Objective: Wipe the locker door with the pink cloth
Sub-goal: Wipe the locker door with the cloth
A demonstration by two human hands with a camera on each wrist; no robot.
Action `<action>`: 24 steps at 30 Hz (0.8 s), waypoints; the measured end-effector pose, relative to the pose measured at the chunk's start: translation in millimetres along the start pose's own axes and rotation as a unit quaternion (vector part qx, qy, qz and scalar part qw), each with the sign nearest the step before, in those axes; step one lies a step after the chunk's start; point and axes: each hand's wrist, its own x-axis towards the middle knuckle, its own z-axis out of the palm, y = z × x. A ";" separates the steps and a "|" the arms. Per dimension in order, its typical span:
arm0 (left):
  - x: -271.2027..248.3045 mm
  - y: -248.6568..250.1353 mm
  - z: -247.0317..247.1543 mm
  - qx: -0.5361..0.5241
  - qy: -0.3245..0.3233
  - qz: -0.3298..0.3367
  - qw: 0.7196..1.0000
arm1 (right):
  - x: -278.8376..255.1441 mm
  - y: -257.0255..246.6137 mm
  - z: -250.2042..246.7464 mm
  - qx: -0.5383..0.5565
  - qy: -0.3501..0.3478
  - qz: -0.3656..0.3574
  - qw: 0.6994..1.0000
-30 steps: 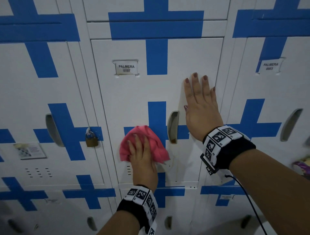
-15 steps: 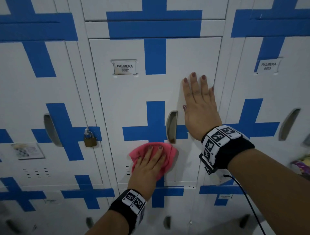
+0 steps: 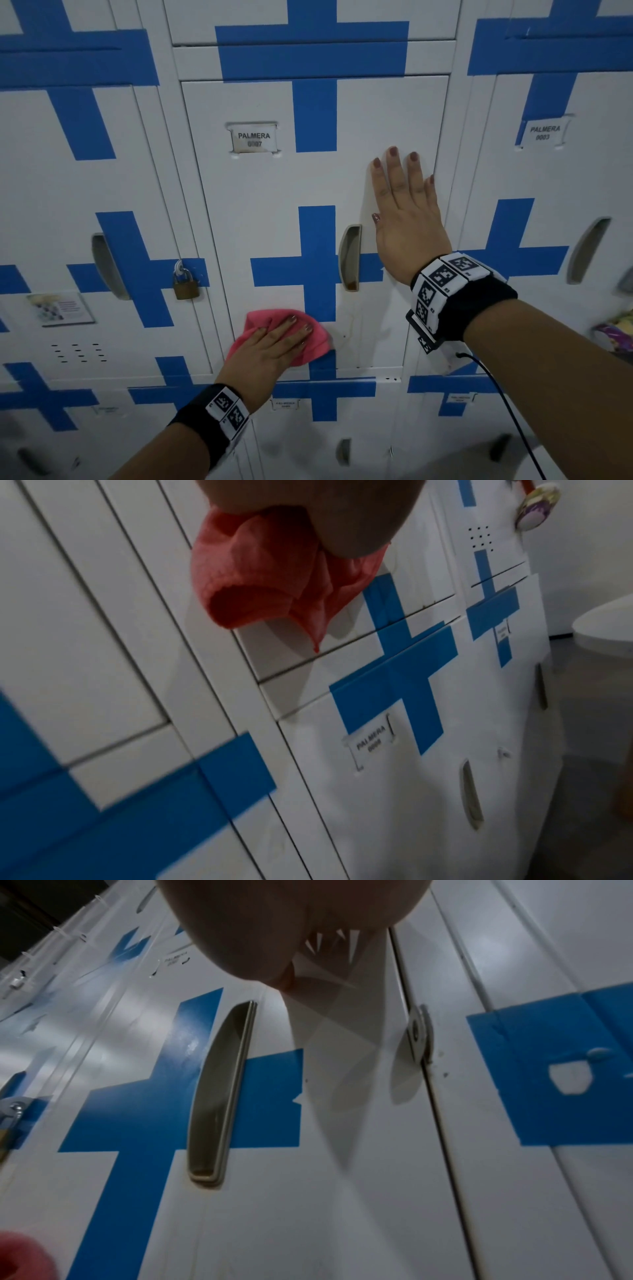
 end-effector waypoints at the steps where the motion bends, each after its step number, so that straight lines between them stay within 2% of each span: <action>1: -4.5 1.0 2.9 -0.012 -0.019 -0.022 1.000 | 0.0 0.0 0.3 0.001 0.001 0.000 1.000; 5: -21.1 25.1 25.9 -0.114 -0.042 -0.143 0.982 | 0.2 0.1 1.2 0.003 0.003 0.002 1.000; 8: -19.8 53.5 32.3 -0.234 -0.057 -0.244 0.939 | 0.2 -0.3 1.3 0.001 0.006 0.001 1.000; 10: -12.2 72.3 26.5 -0.298 -0.102 -0.291 0.903 | 0.3 -0.4 1.4 -0.002 0.008 0.002 1.000; 11: -6.1 80.8 24.8 -0.325 -0.104 -0.321 0.883 | 0.4 -0.3 1.6 -0.004 0.008 0.002 1.000; 13: 6.6 96.3 23.3 -0.361 -0.063 -0.368 0.855 | 0.4 -0.2 2.1 -0.005 0.009 0.002 1.000; 19: 30.4 122.7 12.7 -0.529 0.108 -0.450 0.712 | 0.3 0.1 2.1 -0.002 0.010 0.000 1.000; 21: 38.9 125.5 6.2 -0.550 0.142 -0.487 0.664 | 0.2 0.0 1.8 -0.003 0.010 0.000 1.000; 24: 46.8 129.4 -8.5 -0.591 0.168 -0.539 0.576 | -0.1 -0.1 1.9 -0.003 0.011 0.000 1.000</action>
